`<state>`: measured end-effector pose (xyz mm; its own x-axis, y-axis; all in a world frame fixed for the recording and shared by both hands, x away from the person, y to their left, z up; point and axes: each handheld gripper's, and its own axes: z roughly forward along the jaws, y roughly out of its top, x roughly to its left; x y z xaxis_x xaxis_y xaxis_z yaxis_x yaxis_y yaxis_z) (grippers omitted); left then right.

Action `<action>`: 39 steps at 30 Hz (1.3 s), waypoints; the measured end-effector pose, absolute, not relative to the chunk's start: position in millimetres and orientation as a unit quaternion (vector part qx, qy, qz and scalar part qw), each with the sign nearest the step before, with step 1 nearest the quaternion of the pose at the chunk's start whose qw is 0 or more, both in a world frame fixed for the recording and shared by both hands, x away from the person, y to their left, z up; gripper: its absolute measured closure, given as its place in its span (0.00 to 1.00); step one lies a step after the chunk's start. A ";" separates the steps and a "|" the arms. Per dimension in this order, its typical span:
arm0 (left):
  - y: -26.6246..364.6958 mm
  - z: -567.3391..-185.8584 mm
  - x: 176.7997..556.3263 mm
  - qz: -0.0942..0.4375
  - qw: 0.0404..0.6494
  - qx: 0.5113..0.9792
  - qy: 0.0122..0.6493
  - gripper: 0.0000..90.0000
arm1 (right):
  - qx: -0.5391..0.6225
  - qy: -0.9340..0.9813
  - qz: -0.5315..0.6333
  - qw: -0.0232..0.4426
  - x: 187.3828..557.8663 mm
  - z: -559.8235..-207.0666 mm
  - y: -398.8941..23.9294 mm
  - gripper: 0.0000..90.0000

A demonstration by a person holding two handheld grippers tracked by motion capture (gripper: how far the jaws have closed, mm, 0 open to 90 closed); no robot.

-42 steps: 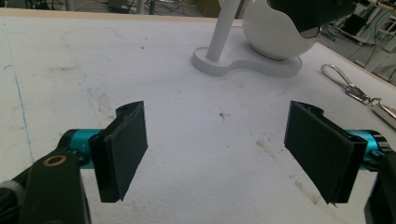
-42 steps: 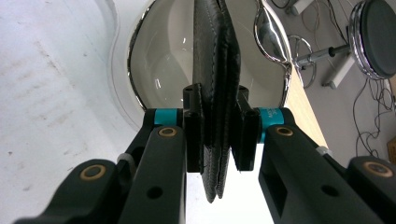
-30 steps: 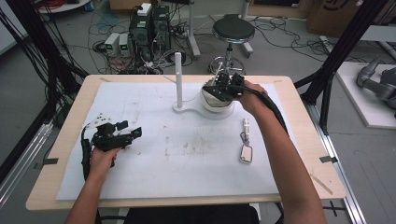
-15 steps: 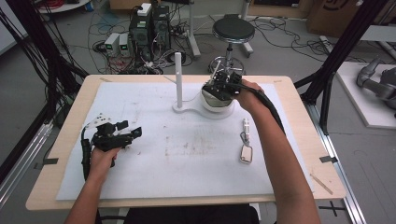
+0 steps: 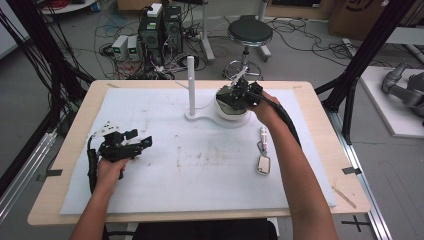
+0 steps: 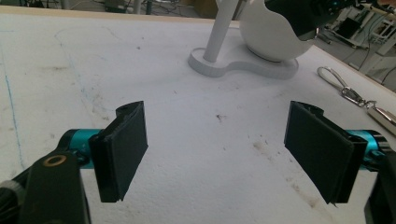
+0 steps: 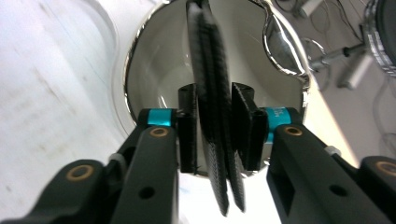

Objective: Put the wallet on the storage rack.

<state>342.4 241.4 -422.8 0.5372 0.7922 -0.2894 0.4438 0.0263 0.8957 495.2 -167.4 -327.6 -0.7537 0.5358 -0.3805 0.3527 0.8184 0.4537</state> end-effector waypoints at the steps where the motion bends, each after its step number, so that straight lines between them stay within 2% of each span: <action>1: 241.7 -422.7 342.2 0.157 0.553 0.680 0.455 0.24 | 0.242 0.919 0.180 0.254 495.2 -327.6 -167.4 0.78; 4: 241.6 -423.4 342.8 0.157 0.552 0.681 0.455 0.24 | 0.246 0.915 0.196 0.253 493.0 -330.0 -171.3 0.78; 6: 241.3 -423.5 343.0 0.157 0.552 0.681 0.455 0.24 | 0.241 0.912 0.205 0.261 491.3 -328.0 -171.5 0.82; 8: 241.6 -423.4 342.7 0.156 0.552 0.681 0.455 0.24 | 0.235 0.911 0.204 0.271 490.0 -326.9 -170.3 0.86; 11: 242.3 -423.2 342.6 0.156 0.552 0.680 0.456 0.24 | 0.215 0.910 0.195 0.297 487.4 -327.2 -166.2 0.88; 14: 242.0 -423.2 342.6 0.155 0.553 0.681 0.455 0.24 | 0.189 0.909 0.163 0.334 483.9 -331.7 -157.1 0.89; 17: 241.8 -423.4 342.9 0.155 0.554 0.679 0.455 0.24 | 0.166 0.909 0.152 0.351 484.2 -333.2 -153.5 0.89; 20: 241.8 -423.2 342.8 0.157 0.556 0.678 0.455 0.24 | 0.160 0.911 0.154 0.347 485.4 -334.3 -155.8 0.89; 22: 242.0 -422.9 342.5 0.157 0.555 0.678 0.456 0.24 | 0.155 0.918 0.158 0.328 484.7 -335.7 -156.8 0.88; 26: 241.8 -422.8 342.3 0.157 0.555 0.677 0.456 0.24 | 0.098 0.923 0.129 0.350 477.0 -339.9 -153.7 0.88; 30: 241.8 -422.7 342.2 0.157 0.555 0.678 0.456 0.24 | 0.090 0.917 0.113 0.372 474.5 -341.7 -150.0 0.88; 31: 241.8 -422.7 342.2 0.157 0.555 0.677 0.456 0.24 | 0.092 0.917 0.116 0.370 475.3 -341.7 -150.2 0.83; 32: 242.0 -422.8 342.3 0.156 0.555 0.678 0.457 0.24 | 0.102 0.917 0.126 0.364 476.5 -341.1 -150.7 0.69; 33: 242.0 -422.8 342.4 0.156 0.555 0.678 0.457 0.24 | 0.102 0.917 0.126 0.364 476.5 -341.1 -150.7 0.69; 34: 242.1 -422.8 342.3 0.156 0.555 0.678 0.457 0.24 | 0.116 0.916 0.139 0.358 478.8 -340.4 -151.7 0.59; 36: 242.1 -422.6 342.0 0.156 0.555 0.678 0.456 0.24 | 0.144 0.917 0.160 0.335 481.1 -337.3 -156.2 0.59; 39: 242.7 -422.3 341.6 0.156 0.555 0.678 0.455 0.24 | 0.169 0.916 0.190 0.310 480.9 -330.6 -165.7 0.54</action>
<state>341.6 242.7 -422.3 0.5365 0.7912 -0.2936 0.4444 0.0308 0.8953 480.9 -165.7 -330.6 -0.7508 0.4282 -0.5029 0.1928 0.8703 0.4531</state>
